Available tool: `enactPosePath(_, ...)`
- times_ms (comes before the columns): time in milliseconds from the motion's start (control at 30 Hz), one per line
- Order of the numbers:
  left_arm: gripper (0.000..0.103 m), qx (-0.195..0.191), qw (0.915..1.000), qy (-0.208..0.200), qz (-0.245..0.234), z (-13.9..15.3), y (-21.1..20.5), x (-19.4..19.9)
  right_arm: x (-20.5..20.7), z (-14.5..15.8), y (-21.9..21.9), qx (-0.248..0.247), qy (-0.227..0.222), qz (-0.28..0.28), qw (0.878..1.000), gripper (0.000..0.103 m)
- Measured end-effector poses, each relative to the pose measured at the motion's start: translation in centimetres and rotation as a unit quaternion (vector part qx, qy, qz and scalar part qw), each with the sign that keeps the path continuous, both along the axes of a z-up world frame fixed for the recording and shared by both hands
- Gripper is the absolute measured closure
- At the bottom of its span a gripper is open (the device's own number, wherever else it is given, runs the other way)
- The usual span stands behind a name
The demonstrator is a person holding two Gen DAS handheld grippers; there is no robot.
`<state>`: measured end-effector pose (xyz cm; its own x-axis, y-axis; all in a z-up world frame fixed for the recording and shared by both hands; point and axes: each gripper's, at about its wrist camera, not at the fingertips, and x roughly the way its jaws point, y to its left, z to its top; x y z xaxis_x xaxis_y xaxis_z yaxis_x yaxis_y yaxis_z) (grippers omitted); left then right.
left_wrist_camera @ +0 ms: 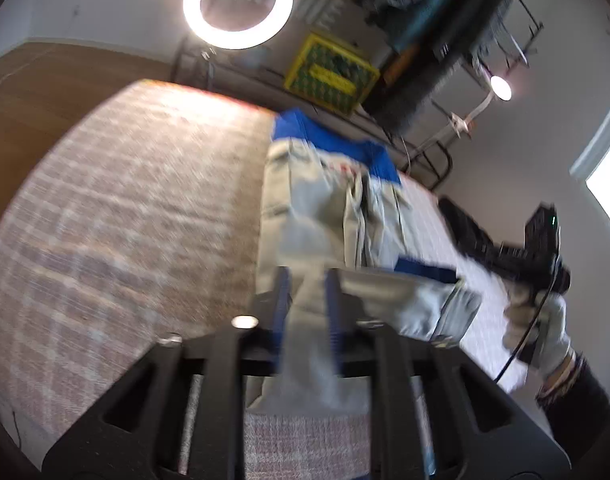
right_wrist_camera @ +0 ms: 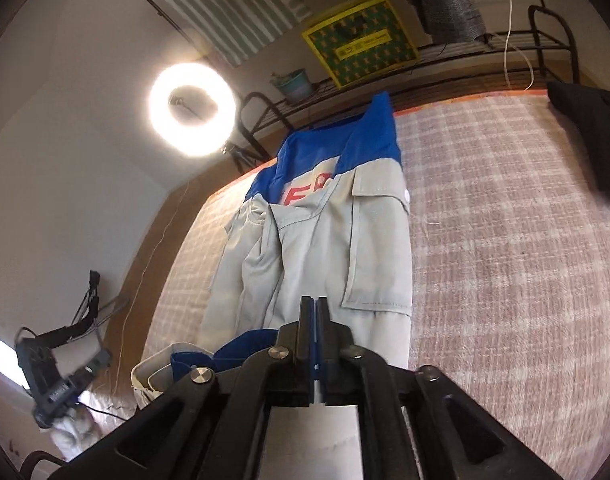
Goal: Fold large clothes
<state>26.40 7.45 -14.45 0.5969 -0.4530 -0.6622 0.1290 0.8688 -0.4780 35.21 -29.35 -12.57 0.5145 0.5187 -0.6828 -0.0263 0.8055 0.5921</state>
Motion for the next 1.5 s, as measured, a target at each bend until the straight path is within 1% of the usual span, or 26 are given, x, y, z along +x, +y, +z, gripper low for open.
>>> enactPosePath(33, 0.056, -0.001, 0.9999, 0.006, -0.011, -1.0, -0.4, 0.2, -0.4, -0.2, -0.1, 0.009, -0.001, 0.011, 1.0, 0.073)
enactPosePath(67, 0.05, -0.001, 0.9998, 0.01, -0.018, -1.9, -0.6, 0.4, -1.1, -0.3, -0.1, 0.013, -0.006, 0.022, 1.0, 0.052)
enactPosePath(100, 0.049, 0.001, 0.9996, 0.015, -0.024, -2.7, -0.9, 0.6, -2.2, -0.5, -0.2, 0.011, -0.013, 0.034, 0.999, 0.048)
enactPosePath(200, 0.049, 0.0, 0.9982, 0.043, -0.043, -5.3, -1.6, 1.5, -5.5, -1.9, -0.6, 0.035, -0.018, 0.07, 0.997, 0.044)
enactPosePath(267, 0.049, 0.017, 0.9973, 0.051, -0.05, -6.5, -2.3, 2.0, -7.1, -3.0, -0.7, 0.031, -0.02, 0.077, 0.996, 0.031)
enactPosePath(300, 0.049, 0.02, 0.9968, 0.055, -0.055, -7.0, -2.7, 2.3, -7.8, -3.8, -0.7, 0.027, -0.017, 0.078, 0.996, 0.03)
enactPosePath(400, 0.049, 0.034, 0.9965, 0.053, -0.054, -7.8, -3.8, 3.0, -8.4, -5.4, -0.5, 0.028, -0.01, 0.077, 0.997, 0.03)
enactPosePath(467, 0.049, 0.058, 0.9956, 0.056, -0.048, -8.4, -4.6, 3.5, -8.0, -6.1, -0.1, 0.031, -0.01, 0.076, 0.997, 0.032)
enactPosePath(500, 0.049, 0.072, 0.9949, 0.055, -0.044, -8.7, -5.0, 3.7, -7.7, -6.4, 0.1, 0.033, -0.009, 0.079, 0.996, 0.035)
enactPosePath(533, 0.053, 0.08, 0.9944, 0.053, -0.044, -8.8, -5.2, 3.7, -7.4, -6.5, 0.4, 0.035, -0.007, 0.083, 0.996, 0.042)
enactPosePath(633, 0.059, 0.101, 0.9931, 0.042, -0.042, -8.6, -5.7, 3.3, -7.3, -6.3, 0.9, 0.019, -0.015, 0.089, 0.996, 0.044)
enactPosePath(700, 0.065, 0.108, 0.9926, 0.038, -0.039, -8.6, -5.9, 3.2, -7.2, -6.3, 1.0, 0.014, -0.015, 0.092, 0.996, 0.051)
enactPosePath(733, 0.07, 0.11, 0.9926, 0.038, -0.036, -8.6, -5.9, 3.1, -7.1, -6.4, 1.0, 0.013, -0.012, 0.091, 0.996, 0.062)
enactPosePath(767, 0.073, 0.112, 0.9926, 0.037, -0.03, -8.6, -5.8, 3.0, -7.1, -6.4, 1.0, 0.014, -0.011, 0.089, 0.996, 0.069)
enactPosePath(867, 0.072, 0.122, 0.992, 0.024, -0.02, -8.2, -6.0, 2.6, -7.4, -5.7, 1.5, -0.005, -0.021, 0.09, 0.996, 0.069)
enactPosePath(1000, 0.07, 0.122, 0.9925, 0.006, -0.004, -7.3, -5.8, 2.1, -6.8, -5.3, 2.6, -0.044, -0.026, 0.094, 0.994, 0.062)
enactPosePath(1033, 0.069, 0.125, 0.9921, -0.001, -0.003, -6.9, -6.0, 2.1, -6.8, -5.1, 2.9, -0.057, -0.028, 0.096, 0.993, 0.059)
enactPosePath(1100, 0.068, 0.133, 0.9909, -0.014, -0.017, -6.5, -6.4, 2.1, -6.7, -4.8, 3.5, -0.084, -0.038, 0.103, 0.99, 0.057)
enactPosePath(1167, 0.068, 0.146, 0.9883, -0.012, -0.041, -6.6, -7.2, 2.6, -6.6, -4.6, 4.1, -0.1, -0.045, 0.108, 0.988, 0.055)
enactPosePath(1267, 0.069, 0.146, 0.9877, 0.002, -0.056, -7.2, -7.5, 3.6, -6.4, -4.9, 4.0, -0.097, -0.046, 0.11, 0.988, 0.055)
enactPosePath(1300, 0.07, 0.142, 0.9882, 0.005, -0.056, -7.4, -7.5, 3.8, -6.3, -5.0, 3.9, -0.094, -0.046, 0.107, 0.989, 0.058)
enactPosePath(1367, 0.087, 0.135, 0.9894, 0.014, -0.053, -7.6, -7.2, 4.2, -6.3, -5.1, 3.8, -0.094, -0.048, 0.103, 0.989, 0.073)
enactPosePath(1400, 0.091, 0.137, 0.9892, 0.011, -0.05, -7.6, -7.2, 4.0, -6.5, -5.0, 3.8, -0.095, -0.05, 0.101, 0.989, 0.076)
enactPosePath(1433, 0.094, 0.143, 0.9887, 0.003, -0.047, -7.3, -7.2, 3.7, -6.7, -4.9, 3.8, -0.098, -0.052, 0.101, 0.989, 0.082)
enactPosePath(1467, 0.095, 0.146, 0.9884, -0.008, -0.041, -6.9, -7.2, 3.2, -7.0, -4.6, 4.0, -0.103, -0.057, 0.101, 0.988, 0.087)
enactPosePath(1500, 0.096, 0.147, 0.9884, -0.018, -0.034, -6.4, -7.1, 2.7, -7.3, -4.2, 4.3, -0.114, -0.064, 0.103, 0.986, 0.088)
